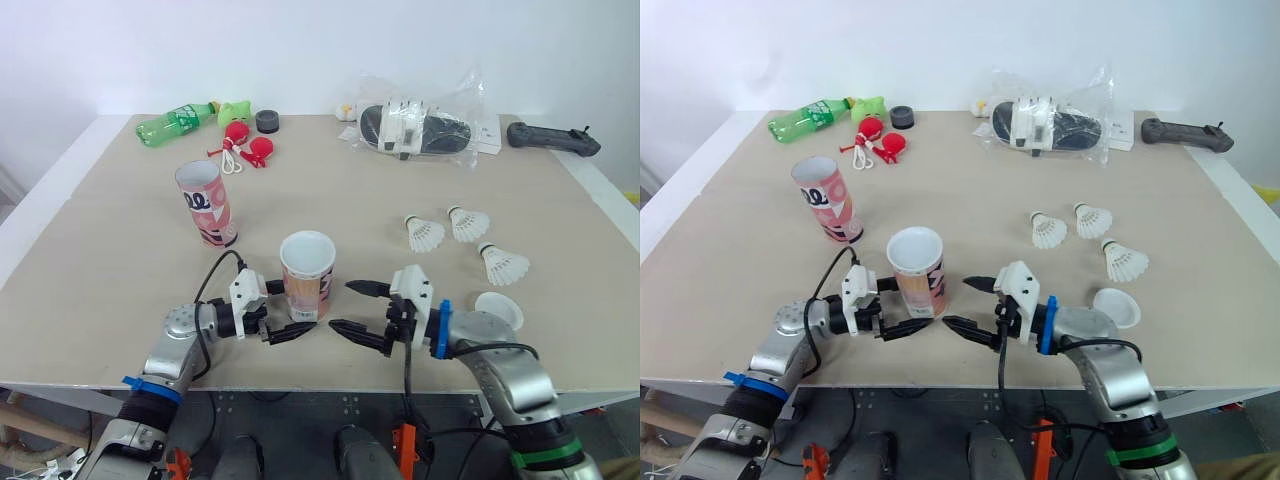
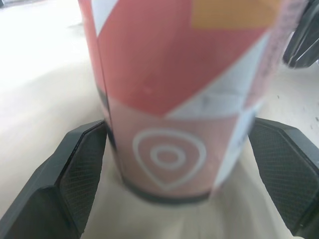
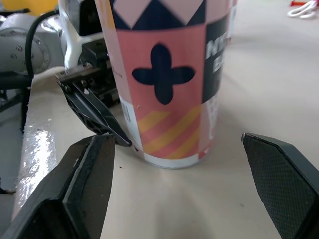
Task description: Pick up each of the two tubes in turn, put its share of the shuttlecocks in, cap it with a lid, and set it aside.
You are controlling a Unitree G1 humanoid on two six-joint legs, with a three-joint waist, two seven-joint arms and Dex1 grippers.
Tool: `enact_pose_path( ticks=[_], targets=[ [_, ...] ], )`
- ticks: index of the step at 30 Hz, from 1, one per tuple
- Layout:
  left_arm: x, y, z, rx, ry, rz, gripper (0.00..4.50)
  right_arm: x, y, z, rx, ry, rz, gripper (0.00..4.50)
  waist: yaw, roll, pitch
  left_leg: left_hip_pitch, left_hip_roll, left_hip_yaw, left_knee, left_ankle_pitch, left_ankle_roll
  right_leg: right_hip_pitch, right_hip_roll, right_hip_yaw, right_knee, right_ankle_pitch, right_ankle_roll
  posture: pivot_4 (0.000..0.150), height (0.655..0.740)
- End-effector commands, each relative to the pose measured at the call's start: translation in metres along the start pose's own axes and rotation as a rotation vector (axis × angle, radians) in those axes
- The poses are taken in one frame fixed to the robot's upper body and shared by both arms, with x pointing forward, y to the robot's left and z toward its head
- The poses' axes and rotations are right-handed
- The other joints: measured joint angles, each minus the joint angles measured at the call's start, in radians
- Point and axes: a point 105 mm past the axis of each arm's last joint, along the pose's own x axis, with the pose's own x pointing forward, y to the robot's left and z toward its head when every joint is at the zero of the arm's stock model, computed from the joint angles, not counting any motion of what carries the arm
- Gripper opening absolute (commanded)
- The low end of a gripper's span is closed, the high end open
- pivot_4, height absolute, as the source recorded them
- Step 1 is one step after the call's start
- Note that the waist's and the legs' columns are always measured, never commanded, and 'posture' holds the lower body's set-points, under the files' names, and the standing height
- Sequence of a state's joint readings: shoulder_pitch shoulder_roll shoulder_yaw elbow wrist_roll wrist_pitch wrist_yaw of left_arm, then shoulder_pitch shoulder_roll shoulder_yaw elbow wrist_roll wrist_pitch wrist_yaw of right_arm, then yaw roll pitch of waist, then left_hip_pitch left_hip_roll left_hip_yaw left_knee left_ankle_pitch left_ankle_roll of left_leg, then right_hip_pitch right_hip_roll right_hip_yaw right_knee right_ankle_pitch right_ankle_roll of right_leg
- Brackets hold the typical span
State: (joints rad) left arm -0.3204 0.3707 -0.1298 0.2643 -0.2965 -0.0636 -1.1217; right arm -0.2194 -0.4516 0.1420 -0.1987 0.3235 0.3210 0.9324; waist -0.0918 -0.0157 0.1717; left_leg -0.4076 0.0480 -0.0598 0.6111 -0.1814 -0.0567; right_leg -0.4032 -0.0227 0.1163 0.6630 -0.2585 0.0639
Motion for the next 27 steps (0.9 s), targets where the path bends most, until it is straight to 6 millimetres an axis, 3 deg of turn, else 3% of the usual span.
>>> enact_pose_path(
  ticks=[1, 13, 20, 27],
  targets=[
    [-0.021, 0.001, -0.026, -0.083, 0.090, 0.048, 4.47, 0.013, 0.004, 0.008, -0.051, -0.041, 0.037, 4.36, 0.000, 0.000, 0.000, 0.000, 0.000, 0.000, -0.001, 0.000, 0.000, 0.000, 0.000, 0.000, 0.000, 0.000, 0.000, 0.150, 0.7400],
    [-0.048, -0.002, -0.032, -0.098, 0.124, 0.084, 4.47, 0.048, 0.005, 0.002, -0.080, -0.068, 0.061, 4.36, -0.008, -0.001, -0.001, 0.003, 0.004, 0.000, -0.009, 0.000, 0.000, -0.001, 0.005, 0.000, 0.000, -0.001, -0.001, 0.150, 0.7400],
    [-0.072, -0.004, -0.037, -0.099, 0.173, 0.106, 4.47, 0.059, 0.001, 0.003, -0.086, -0.083, 0.062, 4.36, -0.010, 0.000, -0.001, 0.005, 0.006, 0.000, -0.011, 0.000, 0.000, -0.002, 0.007, 0.000, 0.000, -0.001, -0.002, 0.150, 0.7400],
    [-0.085, -0.003, -0.039, -0.104, 0.187, 0.137, 4.47, 0.073, 0.012, 0.007, -0.083, -0.100, 0.116, 4.36, -0.011, 0.000, -0.001, 0.005, 0.009, 0.000, -0.012, 0.000, 0.000, -0.002, 0.009, 0.000, 0.001, -0.002, -0.007, 0.150, 0.7400]
  ],
)
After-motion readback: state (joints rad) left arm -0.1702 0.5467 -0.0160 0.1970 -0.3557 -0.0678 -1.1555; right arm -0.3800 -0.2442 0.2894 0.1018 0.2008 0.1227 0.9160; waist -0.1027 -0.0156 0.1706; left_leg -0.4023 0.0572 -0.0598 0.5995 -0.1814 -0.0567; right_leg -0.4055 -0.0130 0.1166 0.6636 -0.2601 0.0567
